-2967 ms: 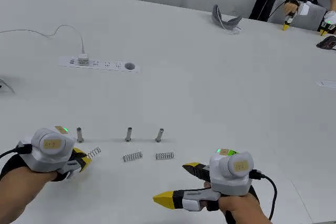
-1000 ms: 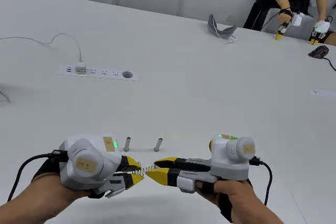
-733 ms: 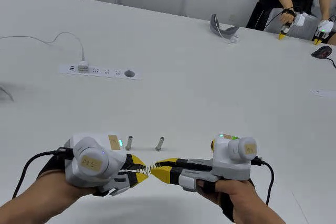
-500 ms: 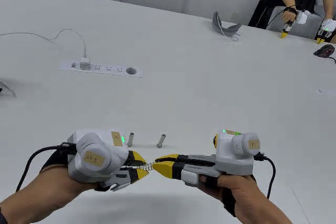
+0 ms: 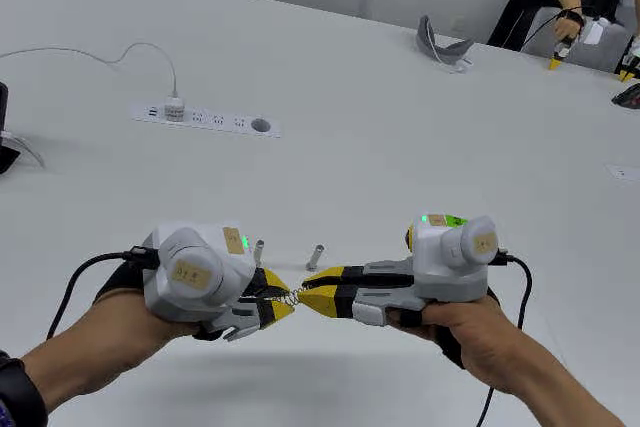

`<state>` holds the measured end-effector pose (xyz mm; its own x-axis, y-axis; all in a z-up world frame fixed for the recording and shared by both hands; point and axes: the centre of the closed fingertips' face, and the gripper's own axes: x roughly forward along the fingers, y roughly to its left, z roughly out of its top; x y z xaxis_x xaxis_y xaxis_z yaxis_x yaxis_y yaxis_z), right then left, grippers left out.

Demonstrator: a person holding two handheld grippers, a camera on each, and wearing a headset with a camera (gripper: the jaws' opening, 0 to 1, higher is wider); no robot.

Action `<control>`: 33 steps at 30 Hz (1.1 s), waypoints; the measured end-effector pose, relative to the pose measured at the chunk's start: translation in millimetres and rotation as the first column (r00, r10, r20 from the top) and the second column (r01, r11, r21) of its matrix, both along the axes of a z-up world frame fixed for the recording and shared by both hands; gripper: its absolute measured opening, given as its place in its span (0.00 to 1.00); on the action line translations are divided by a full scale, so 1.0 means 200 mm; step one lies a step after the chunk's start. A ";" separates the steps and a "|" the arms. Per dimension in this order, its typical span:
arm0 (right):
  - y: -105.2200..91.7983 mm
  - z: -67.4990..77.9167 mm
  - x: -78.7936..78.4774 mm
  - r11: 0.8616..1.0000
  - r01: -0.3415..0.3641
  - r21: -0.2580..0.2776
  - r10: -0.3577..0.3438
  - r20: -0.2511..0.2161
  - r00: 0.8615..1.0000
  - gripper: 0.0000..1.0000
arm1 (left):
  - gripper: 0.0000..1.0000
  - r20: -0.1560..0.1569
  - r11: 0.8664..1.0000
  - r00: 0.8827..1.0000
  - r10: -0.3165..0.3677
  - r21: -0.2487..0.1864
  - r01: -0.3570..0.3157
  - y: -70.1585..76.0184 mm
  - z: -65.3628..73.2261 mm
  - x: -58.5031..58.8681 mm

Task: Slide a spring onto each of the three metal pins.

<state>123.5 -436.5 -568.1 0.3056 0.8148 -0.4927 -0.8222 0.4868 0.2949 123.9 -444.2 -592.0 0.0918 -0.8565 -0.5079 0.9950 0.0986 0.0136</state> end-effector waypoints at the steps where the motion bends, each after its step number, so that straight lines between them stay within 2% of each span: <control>1: 0.00 0.00 0.00 0.999 -0.028 -0.022 0.028 0.005 1.000 0.12 | 0.09 -0.004 1.000 1.000 -0.001 -0.003 0.001 0.00 0.00 0.00; 4: 0.01 0.00 -0.01 0.989 -0.114 -0.098 0.117 0.022 0.993 0.12 | 0.09 -0.006 1.000 1.000 -0.006 -0.010 0.006 0.00 0.01 -0.01; 7: 0.03 0.01 0.00 0.966 -0.194 -0.171 0.202 0.035 0.979 0.12 | 0.09 -0.023 0.999 1.000 0.003 -0.036 -0.003 0.01 0.04 0.00; 12: 0.07 0.01 0.00 0.927 -0.286 -0.241 0.304 0.041 0.952 0.12 | 0.09 -0.030 0.998 0.999 0.014 -0.058 -0.016 0.03 0.05 0.01; 17: 0.11 0.01 0.00 0.892 -0.350 -0.286 0.377 0.045 0.925 0.12 | 0.09 -0.053 0.995 0.998 0.029 -0.091 -0.034 0.06 0.07 0.01; 20: 0.14 0.01 -0.01 0.878 -0.378 -0.293 0.407 0.043 0.912 0.12 | 0.09 -0.069 0.993 0.997 0.041 -0.107 -0.048 0.08 0.07 0.01; 26: 0.19 -0.02 -0.01 0.843 -0.437 -0.314 0.470 0.033 0.882 0.12 | 0.10 -0.078 0.990 0.995 0.062 -0.119 -0.071 0.13 0.06 0.00; 33: 0.29 -0.05 0.01 0.806 -0.489 -0.334 0.526 0.024 0.850 0.12 | 0.11 -0.096 0.982 0.987 0.132 -0.127 -0.143 0.22 0.02 0.03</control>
